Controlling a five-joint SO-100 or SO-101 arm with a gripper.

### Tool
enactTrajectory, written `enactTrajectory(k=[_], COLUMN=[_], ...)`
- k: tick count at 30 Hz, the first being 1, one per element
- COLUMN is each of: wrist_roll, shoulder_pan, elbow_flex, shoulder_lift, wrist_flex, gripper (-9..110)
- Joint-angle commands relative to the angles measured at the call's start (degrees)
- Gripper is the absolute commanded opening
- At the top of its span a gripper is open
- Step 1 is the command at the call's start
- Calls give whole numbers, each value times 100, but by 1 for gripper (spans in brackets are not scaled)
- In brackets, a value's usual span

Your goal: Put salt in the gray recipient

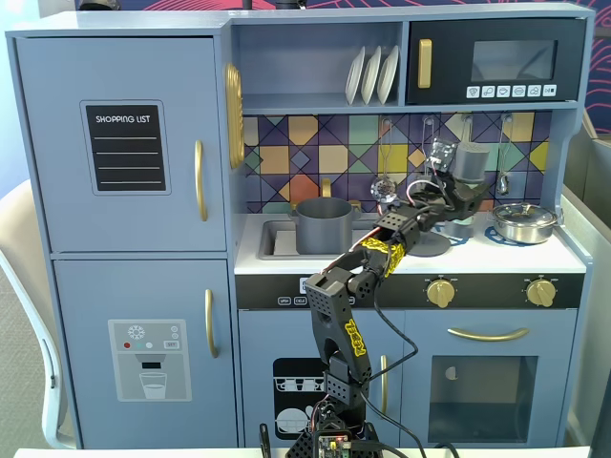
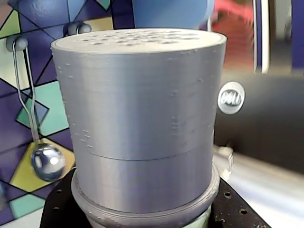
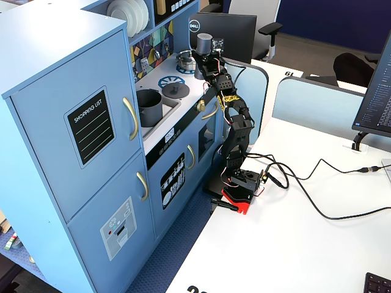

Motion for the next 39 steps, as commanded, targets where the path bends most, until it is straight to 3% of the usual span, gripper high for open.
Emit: enactTrajectory(k=[1,39], wrist_roll=[-387,-387], shoulder_pan=[79,167], elbow_flex=[105,633], shoulder_lift=[-114,-1230], wrist_flex=[-729,-1863], gripper=[0,0])
